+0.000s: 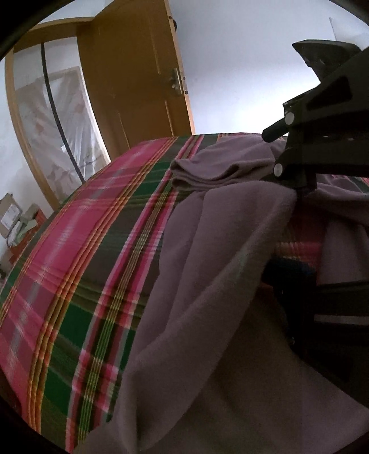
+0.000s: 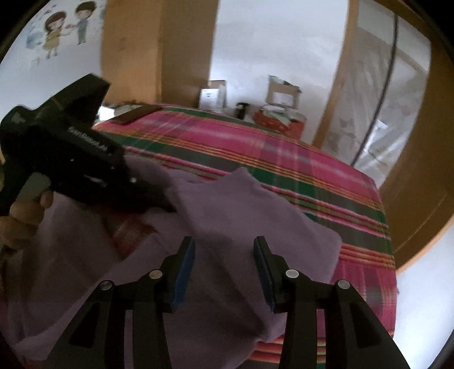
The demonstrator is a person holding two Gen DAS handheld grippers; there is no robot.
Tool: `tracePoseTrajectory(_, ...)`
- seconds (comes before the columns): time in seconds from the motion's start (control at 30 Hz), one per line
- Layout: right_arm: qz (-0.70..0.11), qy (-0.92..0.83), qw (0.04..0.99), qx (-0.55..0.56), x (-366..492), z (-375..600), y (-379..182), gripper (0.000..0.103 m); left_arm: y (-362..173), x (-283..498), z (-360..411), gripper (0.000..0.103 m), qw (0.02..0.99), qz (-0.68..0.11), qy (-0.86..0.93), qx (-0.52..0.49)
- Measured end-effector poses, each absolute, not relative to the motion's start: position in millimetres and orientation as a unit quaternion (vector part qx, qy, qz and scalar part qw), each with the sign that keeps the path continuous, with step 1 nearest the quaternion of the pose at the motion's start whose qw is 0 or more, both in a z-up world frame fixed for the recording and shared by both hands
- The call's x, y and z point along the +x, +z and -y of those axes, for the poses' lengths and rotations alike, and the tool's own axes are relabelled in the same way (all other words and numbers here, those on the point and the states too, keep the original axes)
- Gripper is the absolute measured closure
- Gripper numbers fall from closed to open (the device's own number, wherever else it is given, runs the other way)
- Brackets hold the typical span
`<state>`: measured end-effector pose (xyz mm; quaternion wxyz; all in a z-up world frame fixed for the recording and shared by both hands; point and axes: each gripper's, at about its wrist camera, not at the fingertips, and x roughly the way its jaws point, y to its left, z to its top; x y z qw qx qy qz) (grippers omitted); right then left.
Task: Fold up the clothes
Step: 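Grasp the pants fabric with the left gripper while the right gripper approaches, then grasp the mauve fabric with the right gripper beside the left gripper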
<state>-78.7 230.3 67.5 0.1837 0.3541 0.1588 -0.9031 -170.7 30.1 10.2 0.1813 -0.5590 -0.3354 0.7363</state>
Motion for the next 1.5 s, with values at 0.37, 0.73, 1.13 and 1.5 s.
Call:
tracePoseTrajectory(0.37,-0.166,-0.902,0.154,0.367,-101.2,-222.3,53.8,0.064,2.2,-163.4,-32.0,0.067,0.196,0.346,0.712,-0.579)
tracePoseTrajectory(0.73,-0.11,-0.928,0.1,0.342,-89.1,-251.4,71.6,0.097,-7.4,-174.1,-29.8,0.084,0.178,0.388,0.696,-0.577)
tracePoseTrajectory(1.13,-0.05,-0.942,0.012,0.333,-68.5,-317.1,87.1,0.099,15.6,-187.4,-47.5,0.098,0.187,0.384,0.722,-0.544)
tracePoseTrajectory(1.5,-0.076,-0.936,0.089,0.331,-61.0,-300.5,86.0,0.088,37.2,-205.8,-57.2,0.099,0.205,0.393,0.731,-0.518)
